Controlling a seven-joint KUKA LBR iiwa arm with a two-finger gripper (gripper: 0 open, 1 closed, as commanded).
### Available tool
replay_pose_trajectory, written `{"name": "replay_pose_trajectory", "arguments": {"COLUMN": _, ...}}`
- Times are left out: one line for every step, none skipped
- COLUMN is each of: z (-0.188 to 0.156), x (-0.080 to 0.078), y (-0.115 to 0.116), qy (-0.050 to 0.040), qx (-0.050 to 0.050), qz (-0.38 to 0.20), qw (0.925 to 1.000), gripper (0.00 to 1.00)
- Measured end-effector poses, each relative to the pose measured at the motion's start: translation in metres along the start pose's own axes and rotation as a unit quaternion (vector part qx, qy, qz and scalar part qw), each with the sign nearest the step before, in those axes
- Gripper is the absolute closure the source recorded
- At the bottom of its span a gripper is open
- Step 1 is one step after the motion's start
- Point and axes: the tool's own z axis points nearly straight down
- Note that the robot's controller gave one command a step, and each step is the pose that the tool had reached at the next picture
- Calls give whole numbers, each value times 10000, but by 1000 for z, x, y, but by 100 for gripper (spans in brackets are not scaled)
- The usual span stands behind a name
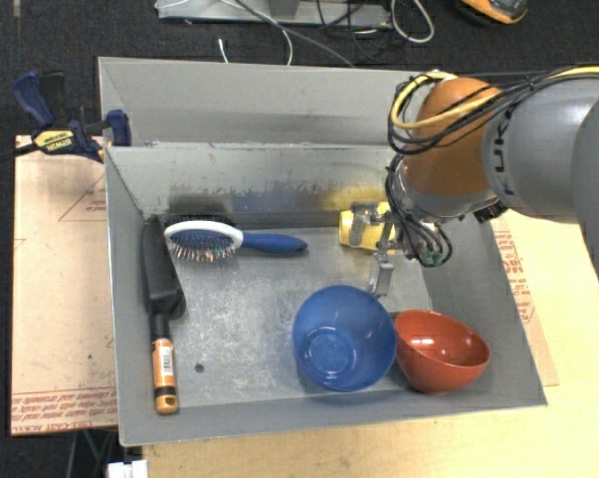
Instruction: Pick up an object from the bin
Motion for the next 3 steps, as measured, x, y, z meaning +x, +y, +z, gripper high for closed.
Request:
{"name": "replay_pose_trajectory", "arguments": {"z": -53, "x": 71, "y": 43, "qy": -64, "qx": 21, "qz": -734, "qw": 9973, "gripper": 0}}
{"name": "replay_pose_trajectory", "arguments": {"z": 11, "x": 35, "y": 38, "qy": -7, "qx": -6, "qz": -517, "qw": 9987, "gripper": 0}}
{"name": "replay_pose_trajectory", "arguments": {"z": 40, "x": 93, "y": 21, "qy": -64, "qx": 19, "qz": -1064, "qw": 9943, "gripper": 0}}
